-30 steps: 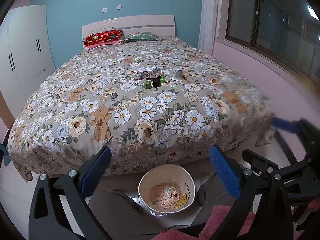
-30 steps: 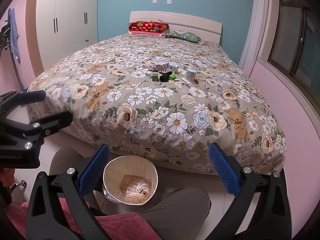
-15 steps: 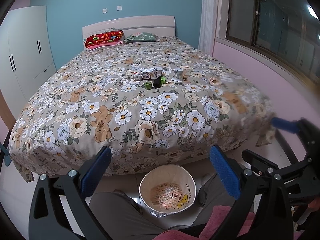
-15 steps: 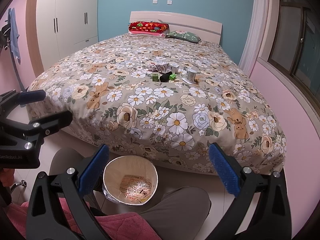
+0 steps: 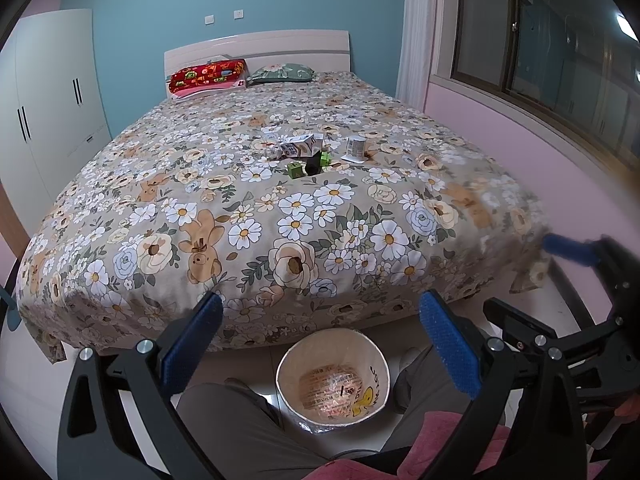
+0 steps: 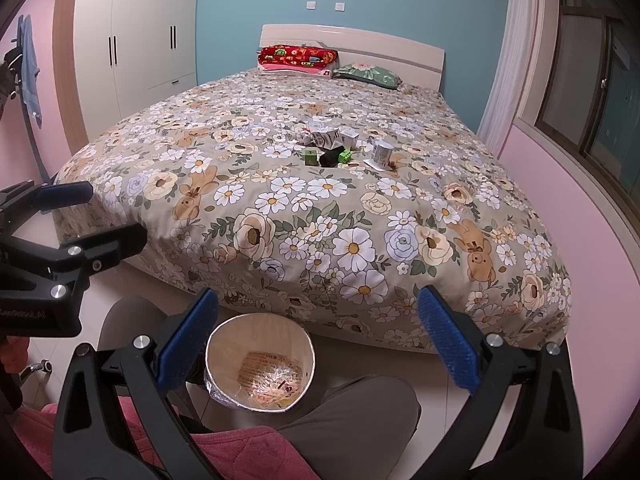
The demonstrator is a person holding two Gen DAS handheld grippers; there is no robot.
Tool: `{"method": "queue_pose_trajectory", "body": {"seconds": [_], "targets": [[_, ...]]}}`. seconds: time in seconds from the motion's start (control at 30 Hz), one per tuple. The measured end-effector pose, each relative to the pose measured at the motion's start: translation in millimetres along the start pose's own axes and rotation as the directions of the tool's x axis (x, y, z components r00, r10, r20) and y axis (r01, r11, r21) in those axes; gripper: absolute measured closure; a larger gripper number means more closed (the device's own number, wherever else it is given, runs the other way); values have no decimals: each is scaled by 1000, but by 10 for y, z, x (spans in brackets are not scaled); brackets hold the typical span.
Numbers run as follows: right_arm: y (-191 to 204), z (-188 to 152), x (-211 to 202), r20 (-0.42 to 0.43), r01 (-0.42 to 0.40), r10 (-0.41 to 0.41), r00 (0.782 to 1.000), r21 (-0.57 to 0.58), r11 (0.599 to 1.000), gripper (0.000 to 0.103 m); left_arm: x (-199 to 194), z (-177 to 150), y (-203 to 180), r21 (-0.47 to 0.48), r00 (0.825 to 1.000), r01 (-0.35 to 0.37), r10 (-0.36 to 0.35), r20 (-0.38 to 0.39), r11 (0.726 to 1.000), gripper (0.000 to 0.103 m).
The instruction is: Collect trash
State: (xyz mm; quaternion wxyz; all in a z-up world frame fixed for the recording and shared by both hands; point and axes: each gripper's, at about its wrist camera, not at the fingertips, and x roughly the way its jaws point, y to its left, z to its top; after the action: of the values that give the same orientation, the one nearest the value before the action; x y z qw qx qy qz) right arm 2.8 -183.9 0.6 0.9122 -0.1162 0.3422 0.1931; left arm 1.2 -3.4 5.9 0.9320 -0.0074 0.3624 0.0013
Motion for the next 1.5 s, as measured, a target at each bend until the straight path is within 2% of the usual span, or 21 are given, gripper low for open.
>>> {"method": "queue_pose_trajectory", "body": {"seconds": [0.33,0.53,0.73,1.13,1.37,1.5], "targets": [[-70,111,74,14,12,-12,1000,-12,1000,6,182,68,38,-4,999,28,-28,-25,1000,3],[-293,277,207,28,4,-5,1000,25,1000,6,441,323,73,-16,999,29,-30,-24,999,3],[-523,577,470,43,12,-13,999,20,1000,6,879,678,126,-18,999,22,-23,-35,1000,3],[-1113,1240,1538,0,16,-16,1000,35,999,6,1910,1264,362,52,998,22,-19,-61,998,3],[-1250,1549,2320,-45,8,-8,999,-4,1000,6,2643,1472,521,101,991,75,-63,-117,992,3],[-1328,1720,2810,-57,1,-3,998,-27,1000,6,3009,1584,643,124,991,110,-99,-93,986,3]]}}
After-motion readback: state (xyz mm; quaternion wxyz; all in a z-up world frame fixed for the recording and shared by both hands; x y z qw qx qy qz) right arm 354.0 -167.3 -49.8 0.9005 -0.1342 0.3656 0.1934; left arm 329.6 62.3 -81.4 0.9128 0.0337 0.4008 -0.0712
